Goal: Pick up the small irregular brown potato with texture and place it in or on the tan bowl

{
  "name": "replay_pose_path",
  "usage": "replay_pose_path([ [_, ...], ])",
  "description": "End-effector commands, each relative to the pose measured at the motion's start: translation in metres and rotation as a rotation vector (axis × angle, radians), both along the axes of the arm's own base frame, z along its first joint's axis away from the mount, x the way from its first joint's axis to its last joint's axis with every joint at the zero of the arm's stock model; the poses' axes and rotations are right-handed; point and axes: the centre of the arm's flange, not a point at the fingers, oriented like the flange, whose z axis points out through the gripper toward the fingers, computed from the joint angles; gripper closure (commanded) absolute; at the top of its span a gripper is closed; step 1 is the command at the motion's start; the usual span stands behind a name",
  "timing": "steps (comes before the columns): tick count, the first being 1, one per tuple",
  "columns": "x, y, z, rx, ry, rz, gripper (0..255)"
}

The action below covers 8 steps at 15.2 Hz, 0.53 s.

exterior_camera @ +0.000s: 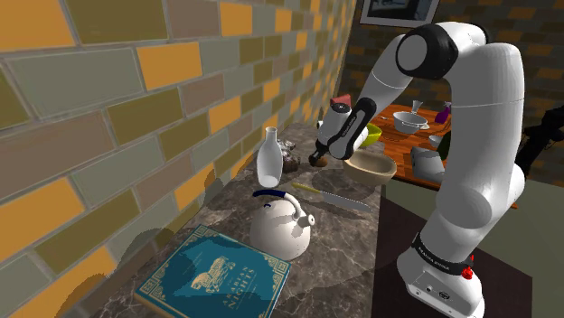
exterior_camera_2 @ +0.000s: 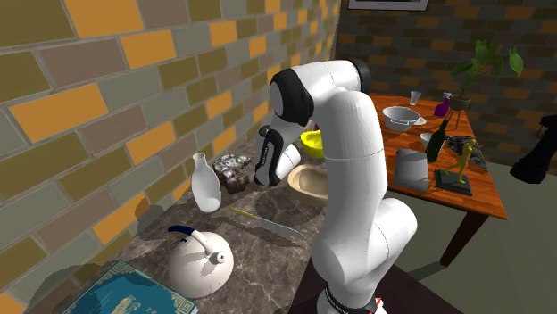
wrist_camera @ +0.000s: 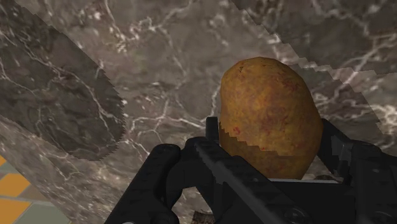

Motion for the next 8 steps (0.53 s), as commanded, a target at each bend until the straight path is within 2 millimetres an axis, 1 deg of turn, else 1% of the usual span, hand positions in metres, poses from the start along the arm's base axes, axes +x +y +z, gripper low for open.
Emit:
replay_pose_path([
  [1,0.0000,0.0000,0.0000,0.000,0.000,0.000,255],
  [7,0.0000,0.0000,-0.0001,0.000,0.000,0.000,255],
  [8,0.0000,0.0000,0.0052,0.000,0.000,0.000,255],
])
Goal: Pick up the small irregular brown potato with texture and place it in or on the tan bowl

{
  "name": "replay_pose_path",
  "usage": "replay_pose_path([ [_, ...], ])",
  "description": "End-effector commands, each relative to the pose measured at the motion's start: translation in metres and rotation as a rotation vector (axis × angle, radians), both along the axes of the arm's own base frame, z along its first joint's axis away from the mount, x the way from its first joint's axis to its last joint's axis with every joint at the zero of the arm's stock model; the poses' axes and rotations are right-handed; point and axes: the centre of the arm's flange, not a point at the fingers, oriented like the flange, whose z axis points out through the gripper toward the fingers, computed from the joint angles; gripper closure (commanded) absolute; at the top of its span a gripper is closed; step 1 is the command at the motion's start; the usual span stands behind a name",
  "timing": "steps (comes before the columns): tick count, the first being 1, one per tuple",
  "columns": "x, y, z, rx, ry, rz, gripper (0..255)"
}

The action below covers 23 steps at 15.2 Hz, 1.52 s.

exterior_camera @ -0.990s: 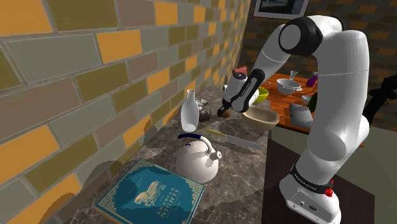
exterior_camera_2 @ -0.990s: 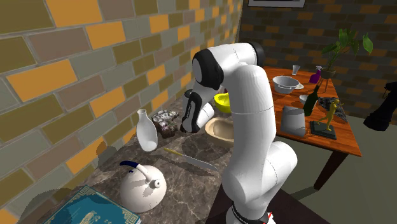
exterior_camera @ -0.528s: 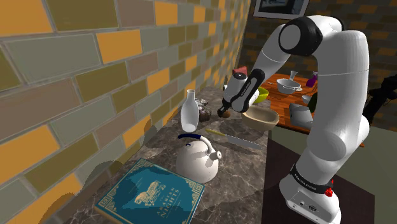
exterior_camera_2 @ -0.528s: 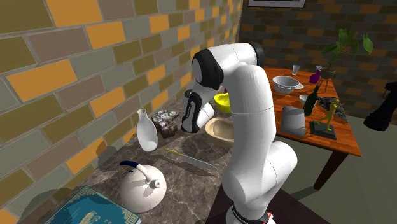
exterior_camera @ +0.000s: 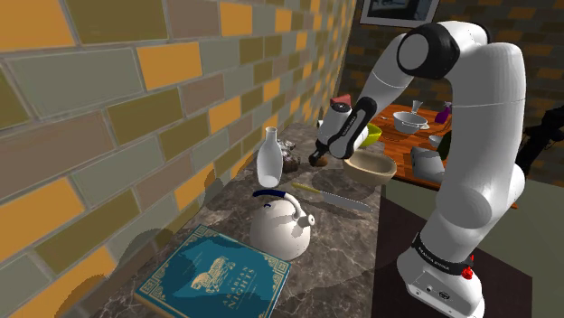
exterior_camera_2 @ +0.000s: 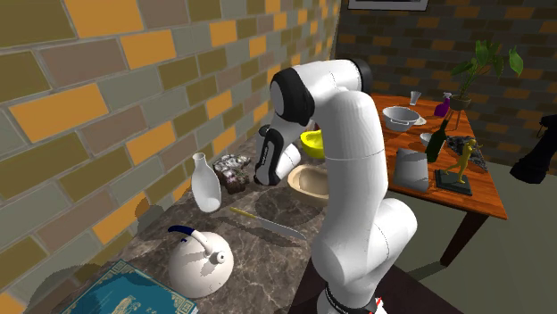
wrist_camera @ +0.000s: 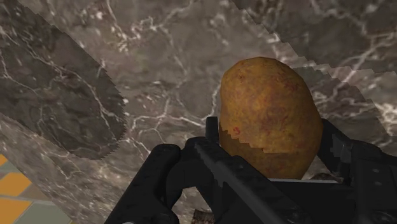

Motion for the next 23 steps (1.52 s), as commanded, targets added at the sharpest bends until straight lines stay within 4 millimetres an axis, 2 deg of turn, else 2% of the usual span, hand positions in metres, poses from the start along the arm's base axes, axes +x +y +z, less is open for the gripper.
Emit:
replay_pose_path([
  [1,0.000,0.000,0.008,0.000,0.000,0.000,255],
  [23,0.000,0.000,0.124,0.000,0.000,0.000,255],
])
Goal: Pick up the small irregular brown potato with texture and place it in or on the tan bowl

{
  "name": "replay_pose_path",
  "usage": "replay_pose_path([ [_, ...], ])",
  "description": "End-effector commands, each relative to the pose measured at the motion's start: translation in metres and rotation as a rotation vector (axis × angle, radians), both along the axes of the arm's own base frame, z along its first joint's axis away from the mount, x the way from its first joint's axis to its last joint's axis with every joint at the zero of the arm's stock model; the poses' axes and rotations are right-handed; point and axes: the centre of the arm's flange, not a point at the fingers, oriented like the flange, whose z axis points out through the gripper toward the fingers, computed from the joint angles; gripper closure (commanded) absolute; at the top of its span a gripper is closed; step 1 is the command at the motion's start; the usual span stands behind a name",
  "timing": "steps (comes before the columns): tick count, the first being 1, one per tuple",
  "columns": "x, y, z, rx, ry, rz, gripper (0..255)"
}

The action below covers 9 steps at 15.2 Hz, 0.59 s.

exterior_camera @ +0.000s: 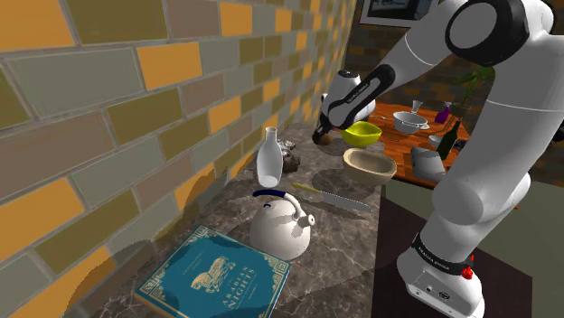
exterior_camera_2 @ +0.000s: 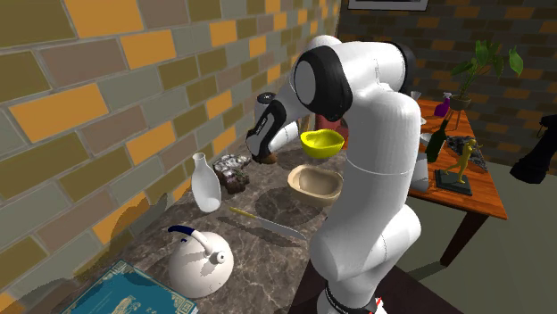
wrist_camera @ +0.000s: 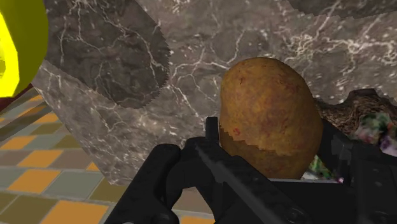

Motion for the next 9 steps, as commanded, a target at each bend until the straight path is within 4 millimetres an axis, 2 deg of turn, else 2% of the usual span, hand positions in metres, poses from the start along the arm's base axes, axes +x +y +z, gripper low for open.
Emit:
replay_pose_path([
  [1,-0.001,0.000,0.011,0.000,0.000,0.000,255],
  [9,-0.001,0.000,0.050,0.000,0.000,0.000,255],
])
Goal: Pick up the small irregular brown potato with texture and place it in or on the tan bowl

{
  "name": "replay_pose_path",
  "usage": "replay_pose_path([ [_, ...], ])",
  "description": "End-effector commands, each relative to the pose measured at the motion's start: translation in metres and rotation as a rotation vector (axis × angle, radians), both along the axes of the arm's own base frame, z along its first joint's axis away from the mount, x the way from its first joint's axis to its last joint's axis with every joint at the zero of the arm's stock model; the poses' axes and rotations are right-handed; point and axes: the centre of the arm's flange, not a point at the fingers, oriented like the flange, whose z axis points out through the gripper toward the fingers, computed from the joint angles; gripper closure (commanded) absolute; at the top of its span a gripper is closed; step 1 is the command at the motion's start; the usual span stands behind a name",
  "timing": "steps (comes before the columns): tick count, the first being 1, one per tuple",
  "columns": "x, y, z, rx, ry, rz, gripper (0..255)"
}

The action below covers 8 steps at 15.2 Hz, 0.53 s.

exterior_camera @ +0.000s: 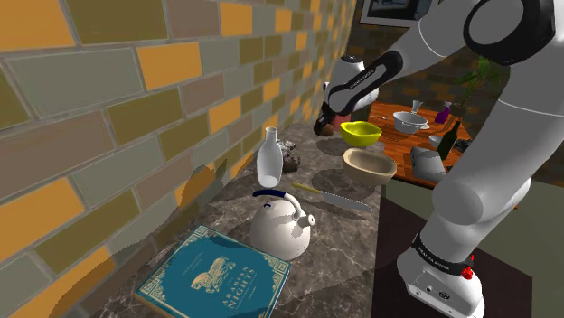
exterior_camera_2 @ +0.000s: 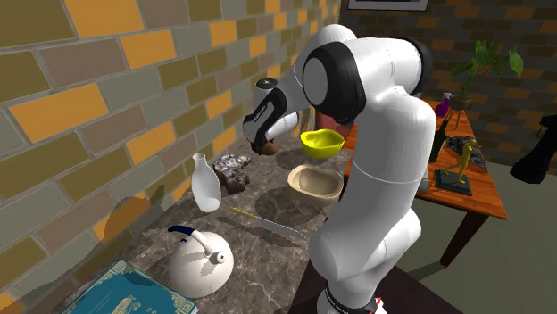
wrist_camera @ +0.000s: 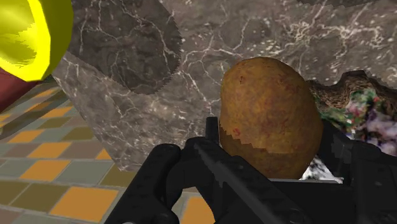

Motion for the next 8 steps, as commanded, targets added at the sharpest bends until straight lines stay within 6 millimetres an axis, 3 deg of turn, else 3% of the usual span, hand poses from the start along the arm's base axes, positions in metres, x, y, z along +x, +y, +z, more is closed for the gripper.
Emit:
replay_pose_path([
  [1,-0.013,-0.005,0.004,0.000,0.000,0.000,255],
  [8,-0.098,-0.041,0.004,0.000,0.000,0.000,255],
])
